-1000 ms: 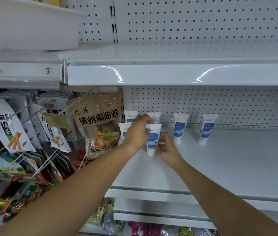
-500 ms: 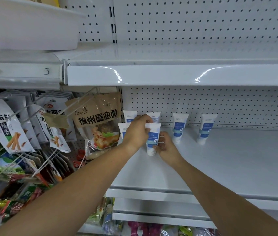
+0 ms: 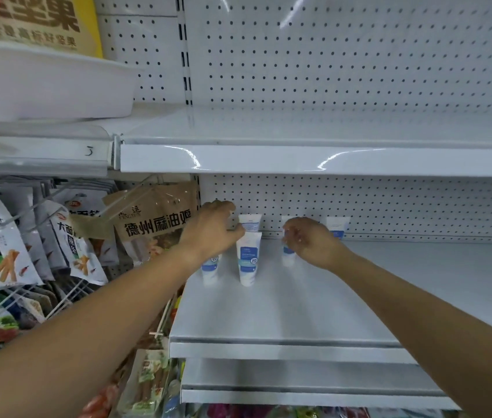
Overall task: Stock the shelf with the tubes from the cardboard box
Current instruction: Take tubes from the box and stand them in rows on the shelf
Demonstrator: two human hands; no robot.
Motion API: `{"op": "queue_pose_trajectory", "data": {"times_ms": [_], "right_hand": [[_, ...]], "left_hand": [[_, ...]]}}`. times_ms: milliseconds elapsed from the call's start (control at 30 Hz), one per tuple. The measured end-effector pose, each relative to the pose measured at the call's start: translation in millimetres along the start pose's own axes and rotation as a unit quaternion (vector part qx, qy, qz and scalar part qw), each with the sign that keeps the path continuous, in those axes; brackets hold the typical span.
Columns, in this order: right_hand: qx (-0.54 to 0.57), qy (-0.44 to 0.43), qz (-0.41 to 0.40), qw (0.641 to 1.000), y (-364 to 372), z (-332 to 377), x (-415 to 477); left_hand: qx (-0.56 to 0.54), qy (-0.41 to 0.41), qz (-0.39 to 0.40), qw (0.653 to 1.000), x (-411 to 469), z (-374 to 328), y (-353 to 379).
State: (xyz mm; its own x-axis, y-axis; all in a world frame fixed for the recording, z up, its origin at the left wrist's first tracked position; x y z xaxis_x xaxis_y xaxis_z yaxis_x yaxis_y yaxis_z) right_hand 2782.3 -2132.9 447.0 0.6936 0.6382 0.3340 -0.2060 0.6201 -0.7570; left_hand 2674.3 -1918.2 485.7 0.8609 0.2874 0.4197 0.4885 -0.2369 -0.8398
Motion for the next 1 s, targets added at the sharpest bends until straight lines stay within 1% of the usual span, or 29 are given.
{"op": "queue_pose_trajectory", "data": {"times_ms": [133,233,333,433,533,667,1000], "right_hand": [[-0.149,-0.055,0.039,0.987,-37.4,24.3,3.7],[-0.192,-0.076,0.051,0.977,-46.6,38.7,5.4],[-0.184,-0.100,0.059,0.976,-41.7,54.3,8.1],[-0.176,-0.128,0.073,0.973,-25.4,75.5,8.0],[-0.174,-0.166,0.093,0.966,-1.9,95.8,4.5],[-0.175,-0.207,0.127,0.954,33.3,122.0,1.0],[-0.122,-0.339,0.214,0.908,163.0,209.9,-29.8]], "left_hand": [[0.105,0.009,0.020,0.994,3.5,7.5,-24.3],[0.156,0.005,0.028,0.987,-1.6,14.4,-33.0],[0.177,-0.003,0.023,0.984,-20.1,20.4,-44.0],[0.161,-0.023,0.048,0.986,-47.8,26.8,-51.6],[0.164,-0.066,0.057,0.983,-77.4,40.0,-59.0],[0.162,-0.112,0.032,0.980,-122.5,60.3,-75.9],[0.182,-0.269,0.061,0.944,-257.4,149.9,-102.7]]}}
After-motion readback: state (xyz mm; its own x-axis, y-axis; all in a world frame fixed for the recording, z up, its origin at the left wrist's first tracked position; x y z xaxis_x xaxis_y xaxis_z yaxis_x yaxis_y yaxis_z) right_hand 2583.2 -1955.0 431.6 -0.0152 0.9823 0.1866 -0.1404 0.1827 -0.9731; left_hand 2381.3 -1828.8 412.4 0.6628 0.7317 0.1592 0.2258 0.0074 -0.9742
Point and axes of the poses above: each hand's wrist, its own x-axis towards the middle knuckle, its own y-axis out of the palm, z = x × y, the point moved 4 cm from there along x, towards the middle knuckle, and after that the axes turned 6 degrees about -y, right-handed, at the moved point
